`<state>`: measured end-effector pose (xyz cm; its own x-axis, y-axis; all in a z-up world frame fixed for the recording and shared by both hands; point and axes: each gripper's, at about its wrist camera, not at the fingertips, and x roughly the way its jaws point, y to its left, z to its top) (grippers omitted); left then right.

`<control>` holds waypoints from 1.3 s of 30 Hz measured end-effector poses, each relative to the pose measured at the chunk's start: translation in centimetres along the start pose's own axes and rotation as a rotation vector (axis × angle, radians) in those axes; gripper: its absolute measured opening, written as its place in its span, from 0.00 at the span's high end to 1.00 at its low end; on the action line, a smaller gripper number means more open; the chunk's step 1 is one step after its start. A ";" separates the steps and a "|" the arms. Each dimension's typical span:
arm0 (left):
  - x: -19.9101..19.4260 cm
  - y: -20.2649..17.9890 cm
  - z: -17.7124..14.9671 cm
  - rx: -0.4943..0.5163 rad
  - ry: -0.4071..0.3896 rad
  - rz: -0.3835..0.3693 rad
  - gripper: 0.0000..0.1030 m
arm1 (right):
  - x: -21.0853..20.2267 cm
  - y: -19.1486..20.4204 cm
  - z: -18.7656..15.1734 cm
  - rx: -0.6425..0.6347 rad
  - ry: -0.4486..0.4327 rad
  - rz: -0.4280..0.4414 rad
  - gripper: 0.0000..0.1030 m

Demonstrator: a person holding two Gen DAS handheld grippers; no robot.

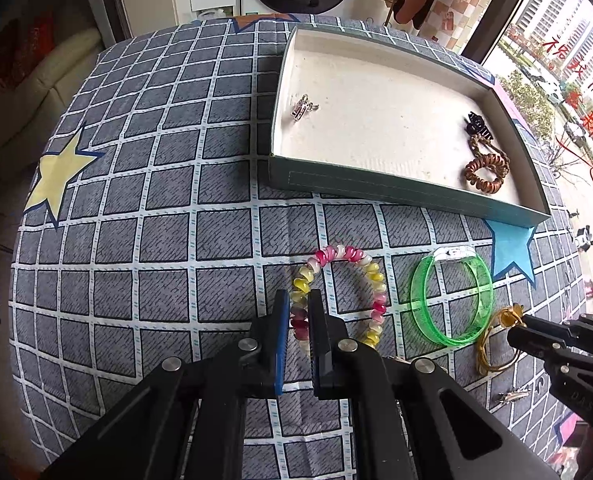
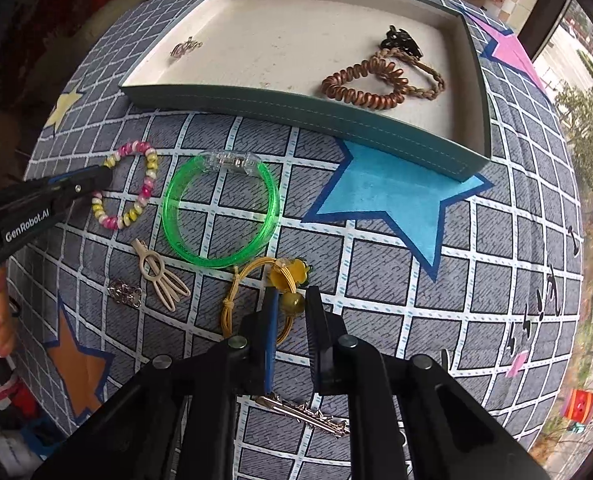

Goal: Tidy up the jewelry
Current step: 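Grasp the beaded bracelet with the left tool while the right tool grasps the yellow hair tie, then carry both items into the white tray and open both tools to release them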

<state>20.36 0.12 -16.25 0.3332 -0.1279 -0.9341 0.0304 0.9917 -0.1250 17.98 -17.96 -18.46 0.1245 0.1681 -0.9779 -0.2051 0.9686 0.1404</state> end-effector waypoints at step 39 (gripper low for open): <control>-2.0 -3.6 10.9 -0.012 -0.139 -0.023 0.80 | -6.8 -9.4 14.7 0.149 -0.173 0.229 0.86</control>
<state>29.84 -3.07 -10.25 0.4597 -0.1463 -0.8759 0.0280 0.9882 -0.1504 33.31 -25.49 -10.85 0.2572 0.4008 -0.8793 -0.1038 0.9161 0.3872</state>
